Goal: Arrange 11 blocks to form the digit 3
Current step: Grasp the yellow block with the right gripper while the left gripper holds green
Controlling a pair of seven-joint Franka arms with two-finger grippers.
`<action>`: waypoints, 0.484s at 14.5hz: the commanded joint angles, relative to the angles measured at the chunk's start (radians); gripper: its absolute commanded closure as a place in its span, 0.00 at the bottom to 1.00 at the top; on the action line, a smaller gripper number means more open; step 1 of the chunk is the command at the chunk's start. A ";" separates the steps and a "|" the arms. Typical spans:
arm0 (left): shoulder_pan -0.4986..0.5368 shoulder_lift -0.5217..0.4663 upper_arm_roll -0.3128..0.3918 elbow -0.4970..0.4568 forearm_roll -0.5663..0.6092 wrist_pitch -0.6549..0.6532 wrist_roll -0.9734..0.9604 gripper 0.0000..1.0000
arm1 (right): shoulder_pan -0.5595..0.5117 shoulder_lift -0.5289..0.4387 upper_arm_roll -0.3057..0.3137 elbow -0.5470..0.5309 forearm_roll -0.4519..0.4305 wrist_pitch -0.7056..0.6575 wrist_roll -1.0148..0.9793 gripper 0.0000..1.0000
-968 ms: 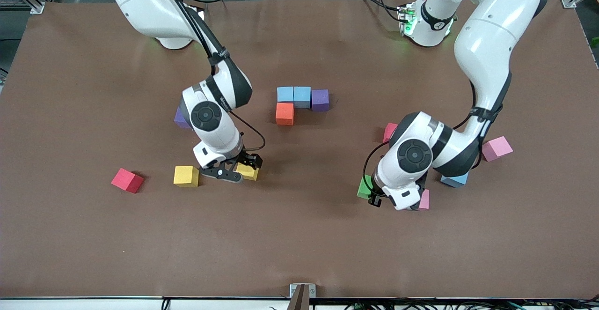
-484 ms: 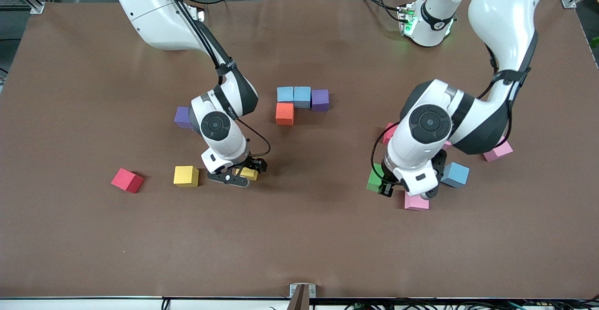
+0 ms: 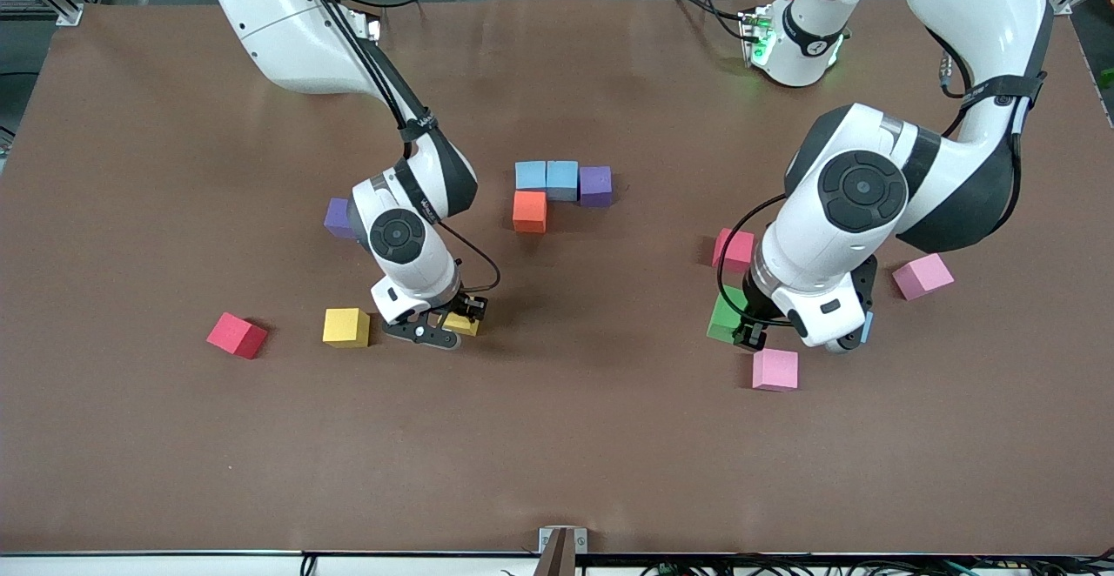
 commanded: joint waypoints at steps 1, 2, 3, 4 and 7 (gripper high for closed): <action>-0.004 -0.015 -0.001 -0.017 -0.012 -0.026 0.002 0.80 | -0.010 0.001 0.011 0.000 -0.016 -0.009 0.009 0.95; -0.007 -0.017 -0.002 -0.014 -0.007 -0.028 0.000 0.80 | -0.008 -0.001 0.011 0.000 -0.016 -0.011 0.007 0.99; -0.007 -0.029 -0.002 -0.014 -0.007 -0.030 0.000 0.80 | -0.003 -0.003 0.011 0.002 -0.016 -0.011 0.006 1.00; -0.005 -0.038 -0.002 -0.014 -0.011 -0.031 0.002 0.80 | 0.003 -0.004 0.011 0.003 -0.016 -0.011 0.006 1.00; -0.016 -0.023 -0.001 -0.015 -0.002 -0.030 0.011 0.80 | 0.007 -0.007 0.019 0.008 -0.010 -0.013 0.003 1.00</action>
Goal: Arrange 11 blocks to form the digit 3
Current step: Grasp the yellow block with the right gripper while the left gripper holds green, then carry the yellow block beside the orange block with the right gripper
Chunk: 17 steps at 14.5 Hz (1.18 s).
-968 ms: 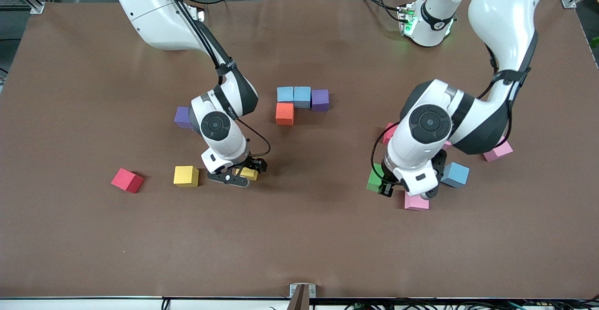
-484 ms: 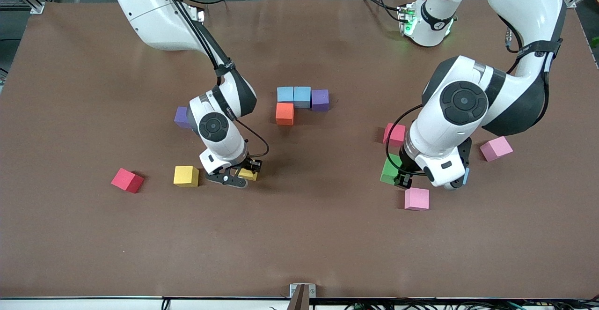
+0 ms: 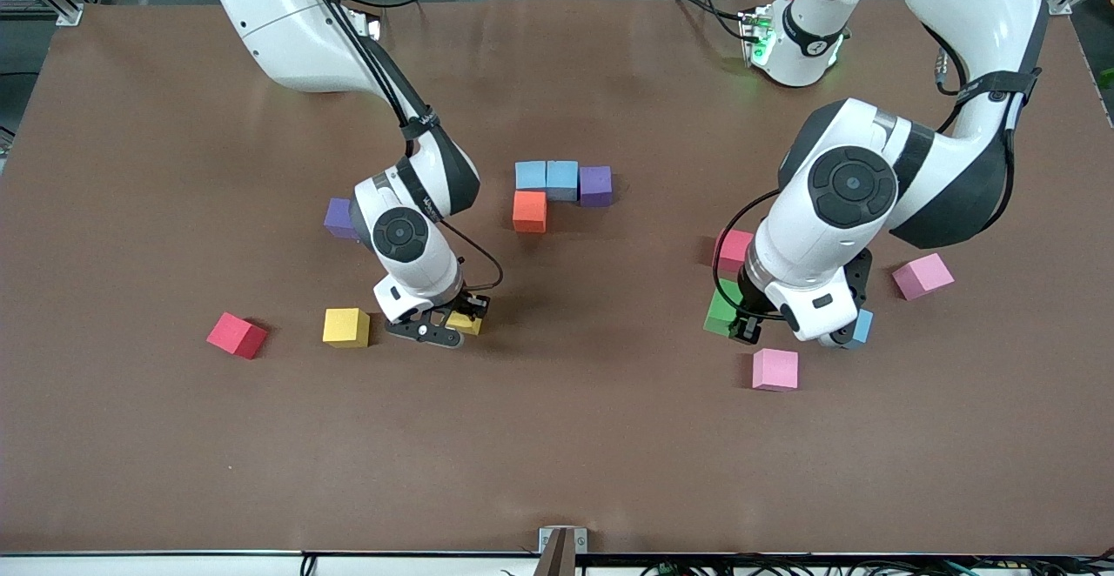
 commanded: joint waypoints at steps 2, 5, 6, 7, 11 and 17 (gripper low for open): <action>-0.008 -0.001 0.005 -0.011 0.001 -0.015 0.014 0.80 | 0.014 -0.008 0.015 0.006 -0.004 -0.010 -0.002 1.00; -0.005 -0.001 0.005 -0.011 0.003 -0.015 0.021 0.80 | 0.046 -0.008 0.044 0.012 0.000 -0.018 0.003 1.00; -0.004 -0.002 0.005 -0.011 0.004 -0.015 0.021 0.80 | 0.056 -0.013 0.048 0.011 0.000 -0.019 0.006 0.99; -0.004 -0.002 0.005 -0.011 0.004 -0.015 0.021 0.80 | 0.073 -0.014 0.051 0.007 0.000 -0.021 0.007 0.99; -0.007 -0.004 0.005 -0.011 0.007 -0.015 0.021 0.80 | 0.103 -0.051 0.051 -0.029 -0.002 -0.021 0.012 1.00; -0.007 -0.002 0.005 -0.013 0.009 -0.015 0.027 0.80 | 0.135 -0.071 0.052 -0.046 -0.002 -0.070 0.036 1.00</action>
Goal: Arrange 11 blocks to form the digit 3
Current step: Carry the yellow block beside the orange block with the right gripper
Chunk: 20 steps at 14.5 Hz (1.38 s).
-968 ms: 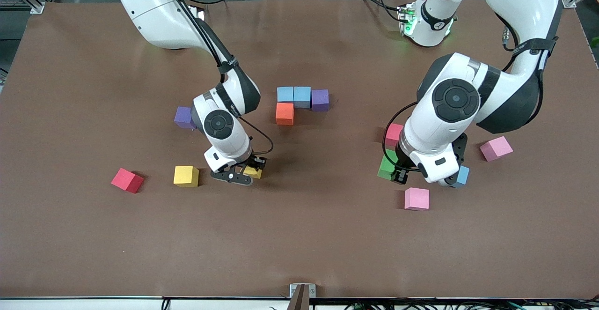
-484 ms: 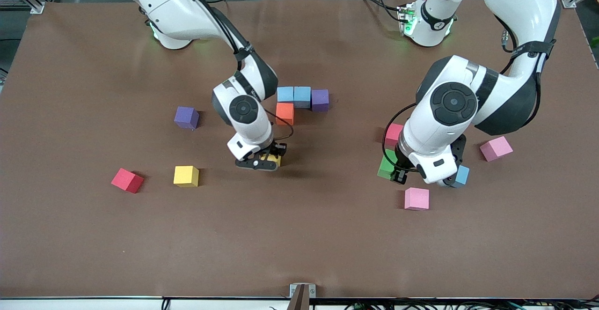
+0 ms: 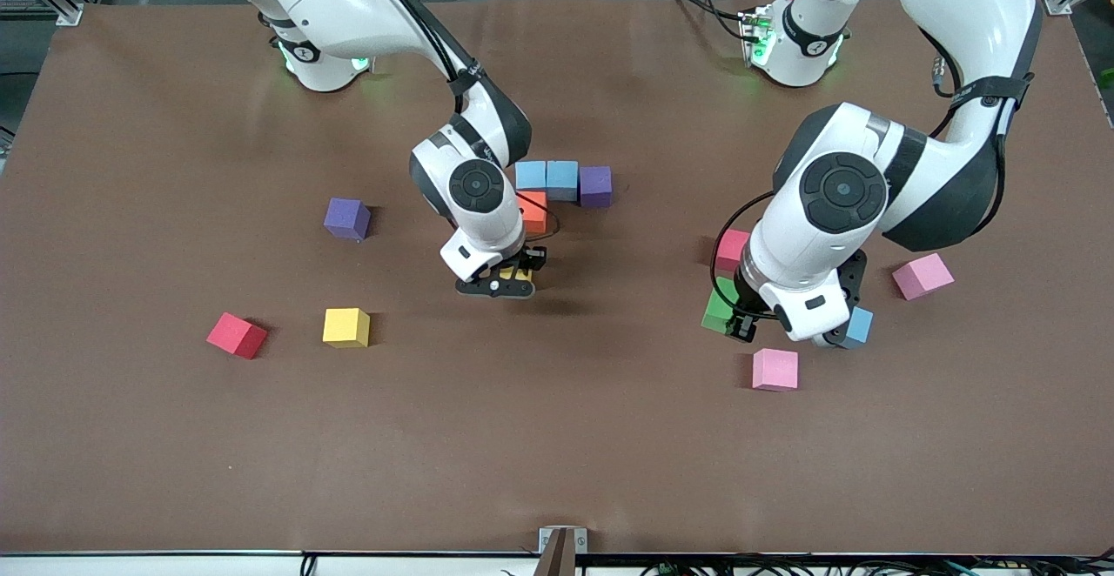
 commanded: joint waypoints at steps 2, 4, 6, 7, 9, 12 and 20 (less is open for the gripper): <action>-0.004 -0.014 0.003 0.002 0.007 -0.013 0.017 0.80 | 0.024 -0.046 0.002 -0.053 -0.001 0.004 0.046 1.00; 0.006 -0.015 0.001 0.002 0.005 -0.013 0.031 0.80 | 0.036 -0.047 0.002 -0.054 -0.003 0.007 0.060 1.00; 0.006 -0.018 0.000 0.002 0.007 -0.014 0.032 0.80 | 0.041 -0.054 0.002 -0.073 -0.003 0.013 0.086 1.00; 0.009 -0.018 0.000 0.002 0.007 -0.014 0.032 0.80 | 0.041 -0.070 0.002 -0.088 -0.003 0.019 0.088 1.00; 0.011 -0.020 0.000 0.002 0.007 -0.014 0.040 0.80 | 0.041 -0.089 0.002 -0.120 -0.003 0.045 0.088 1.00; 0.005 -0.020 0.000 0.002 0.008 -0.014 0.042 0.80 | 0.043 -0.098 0.002 -0.140 -0.003 0.063 0.089 1.00; -0.003 -0.012 0.003 0.002 0.005 -0.014 0.065 0.80 | 0.053 -0.097 0.002 -0.175 -0.003 0.122 0.120 1.00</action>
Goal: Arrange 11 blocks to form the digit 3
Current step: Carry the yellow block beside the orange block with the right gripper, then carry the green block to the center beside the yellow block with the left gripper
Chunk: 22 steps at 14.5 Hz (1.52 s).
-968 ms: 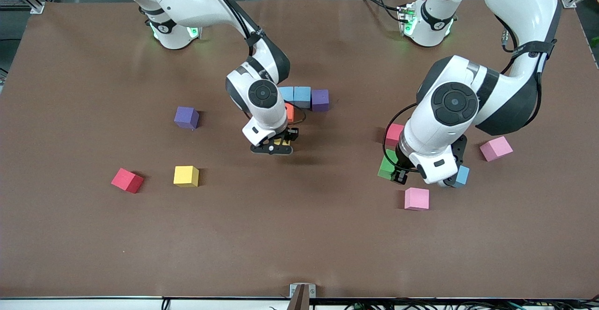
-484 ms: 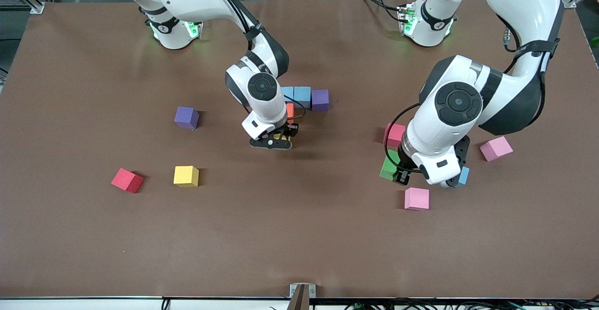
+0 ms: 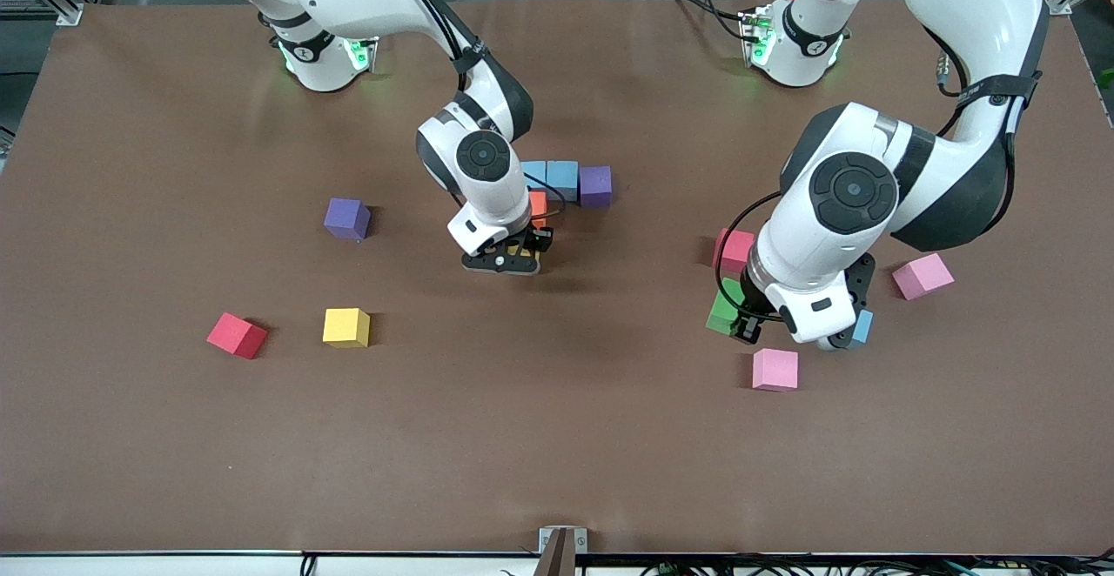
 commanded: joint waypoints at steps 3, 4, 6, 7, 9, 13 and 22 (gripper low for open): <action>-0.004 -0.012 0.003 -0.001 0.004 -0.014 0.016 0.80 | 0.020 -0.037 -0.001 -0.081 -0.001 0.064 0.034 1.00; -0.002 -0.014 0.003 -0.001 0.004 -0.014 0.016 0.80 | 0.020 -0.037 0.001 -0.090 -0.001 0.074 0.037 1.00; -0.002 -0.014 0.003 -0.001 0.007 -0.014 0.016 0.80 | 0.023 -0.037 0.001 -0.093 -0.001 0.077 0.046 1.00; -0.004 -0.014 0.003 -0.001 0.008 -0.016 0.016 0.80 | 0.029 -0.037 0.001 -0.094 -0.001 0.075 0.046 1.00; 0.004 -0.018 0.002 -0.002 0.008 -0.017 0.016 0.80 | 0.032 -0.037 0.001 -0.094 -0.001 0.075 0.058 1.00; 0.009 -0.022 0.003 -0.007 0.007 -0.039 0.034 0.80 | 0.039 -0.039 0.001 -0.094 -0.001 0.066 0.061 1.00; 0.001 -0.008 0.006 -0.071 0.007 -0.056 -0.042 0.80 | 0.042 -0.054 0.001 -0.116 -0.003 0.058 0.061 1.00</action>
